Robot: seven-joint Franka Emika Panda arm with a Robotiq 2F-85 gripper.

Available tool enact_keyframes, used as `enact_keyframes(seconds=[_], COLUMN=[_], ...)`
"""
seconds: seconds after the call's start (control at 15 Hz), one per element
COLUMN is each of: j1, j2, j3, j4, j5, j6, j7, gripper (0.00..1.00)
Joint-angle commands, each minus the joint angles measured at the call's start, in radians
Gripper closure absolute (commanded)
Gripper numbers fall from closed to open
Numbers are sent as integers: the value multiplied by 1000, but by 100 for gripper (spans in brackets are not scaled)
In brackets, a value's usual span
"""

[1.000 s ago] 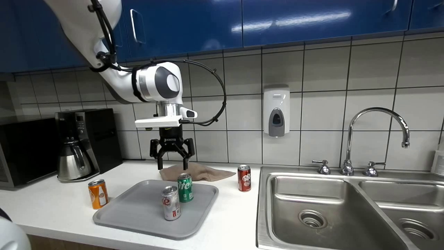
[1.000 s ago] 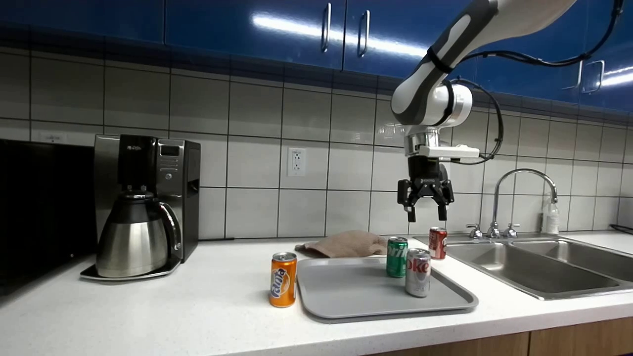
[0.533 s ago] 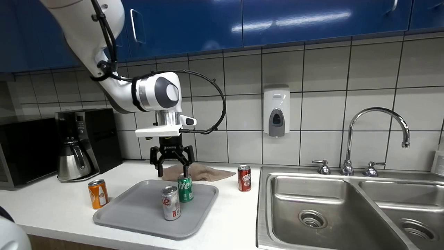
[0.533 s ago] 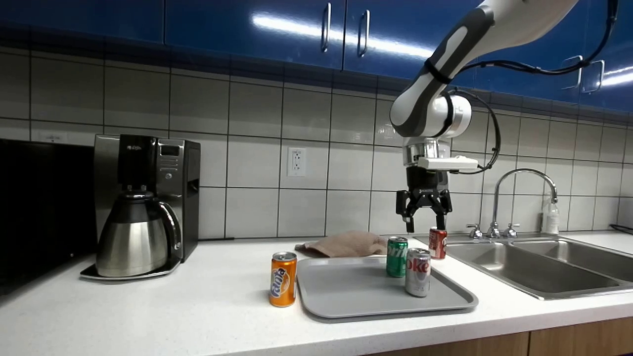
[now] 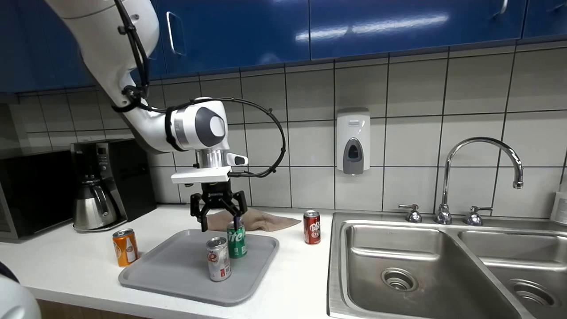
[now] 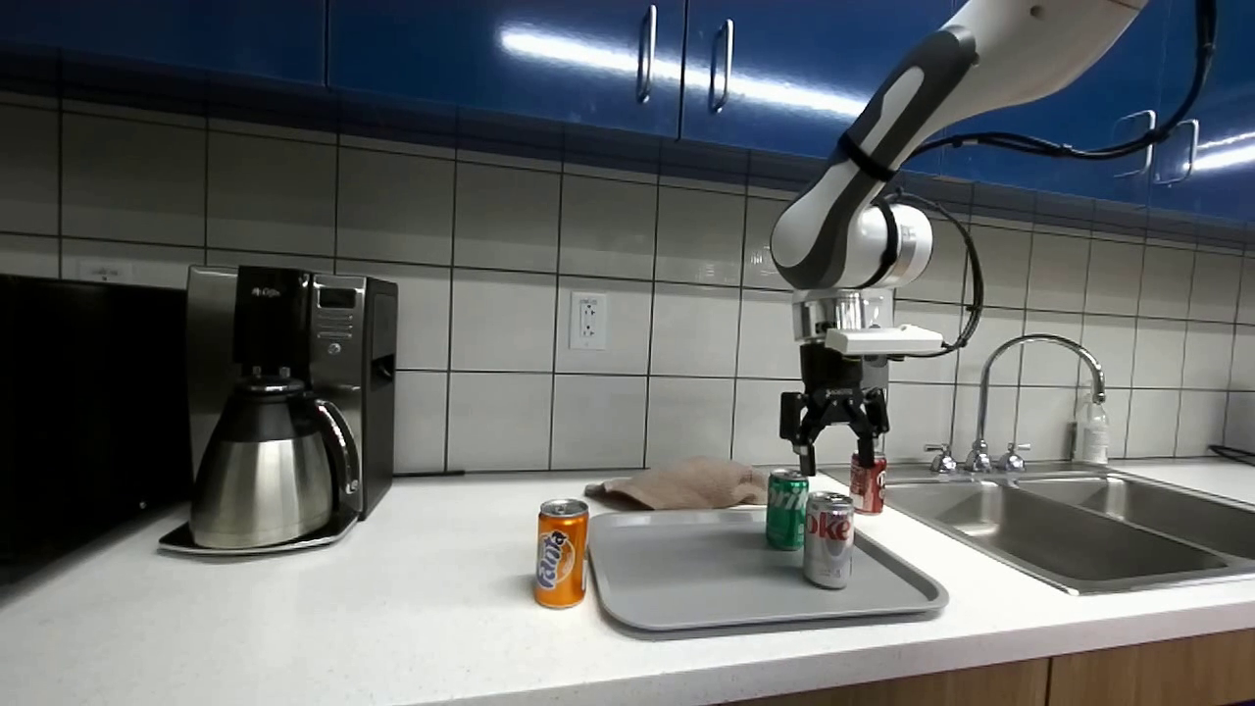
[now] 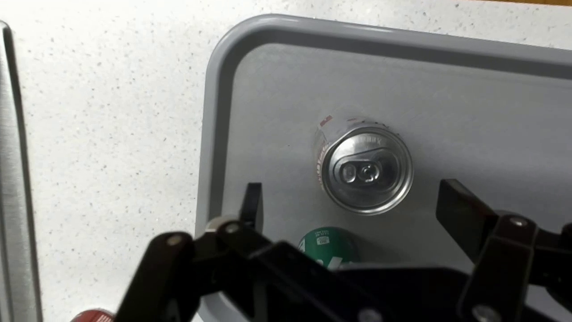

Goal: Remove the orange, grey and green cans from the tray

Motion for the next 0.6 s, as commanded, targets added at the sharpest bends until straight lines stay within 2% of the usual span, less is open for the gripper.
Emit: enact_keyframes(seconds=[0.0, 0.53], j1=[1, 7], j2=[-4, 3], j3=[15, 22], j4=[-27, -63], j5=[-23, -38], j6=[41, 80], j7=[-15, -12], gripper=[0, 0])
